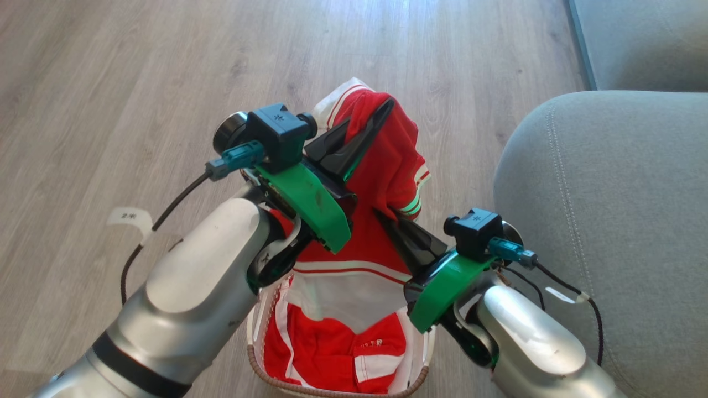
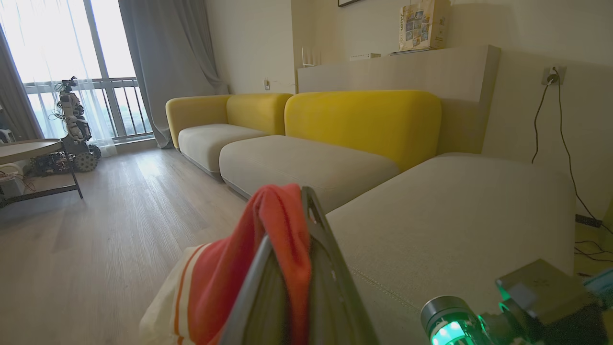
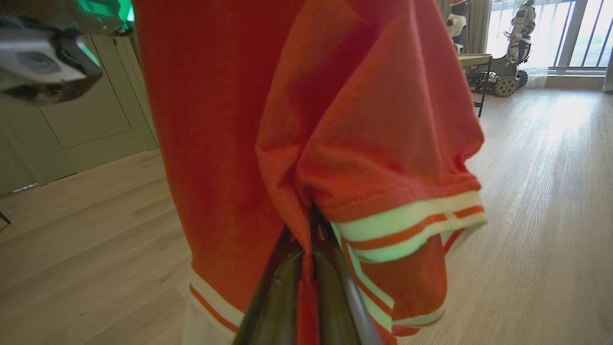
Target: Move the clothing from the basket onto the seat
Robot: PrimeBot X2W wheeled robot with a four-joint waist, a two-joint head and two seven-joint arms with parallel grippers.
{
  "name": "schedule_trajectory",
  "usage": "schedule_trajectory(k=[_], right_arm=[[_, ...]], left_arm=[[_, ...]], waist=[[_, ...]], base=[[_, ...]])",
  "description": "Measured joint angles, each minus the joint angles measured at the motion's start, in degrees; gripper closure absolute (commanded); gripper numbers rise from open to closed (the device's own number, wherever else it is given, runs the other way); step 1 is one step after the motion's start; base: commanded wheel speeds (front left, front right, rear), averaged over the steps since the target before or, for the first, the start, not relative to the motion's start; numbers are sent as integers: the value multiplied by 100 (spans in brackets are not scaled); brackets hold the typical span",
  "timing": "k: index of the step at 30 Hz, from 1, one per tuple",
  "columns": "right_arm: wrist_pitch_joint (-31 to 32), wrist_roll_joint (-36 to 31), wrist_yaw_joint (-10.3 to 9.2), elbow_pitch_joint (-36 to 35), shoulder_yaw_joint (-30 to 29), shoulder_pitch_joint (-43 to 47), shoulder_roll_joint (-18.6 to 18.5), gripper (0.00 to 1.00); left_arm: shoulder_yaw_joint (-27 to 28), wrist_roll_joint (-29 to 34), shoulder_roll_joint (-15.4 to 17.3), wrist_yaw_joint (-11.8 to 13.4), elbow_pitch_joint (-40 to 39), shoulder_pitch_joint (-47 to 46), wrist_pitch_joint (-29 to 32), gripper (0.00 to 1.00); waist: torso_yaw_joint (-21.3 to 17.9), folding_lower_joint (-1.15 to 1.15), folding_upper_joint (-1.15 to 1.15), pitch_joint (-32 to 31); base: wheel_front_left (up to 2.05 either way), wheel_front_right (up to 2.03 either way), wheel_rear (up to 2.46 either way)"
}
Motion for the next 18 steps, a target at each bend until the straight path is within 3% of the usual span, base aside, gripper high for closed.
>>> schedule_trajectory(k=[4,18], right_arm=[[0,-1,0,-109,-49,4,-7,100],[0,-369,0,-1330,-1404,715,-382,100]], left_arm=[[-1,-8,14,7,18,1,-1,100],[-15,-99,240,107,73,424,-62,100]], waist=[[-60,0,0,-3],[-380,0,0,-6]], base=[[0,0,0],[0,0,0]])
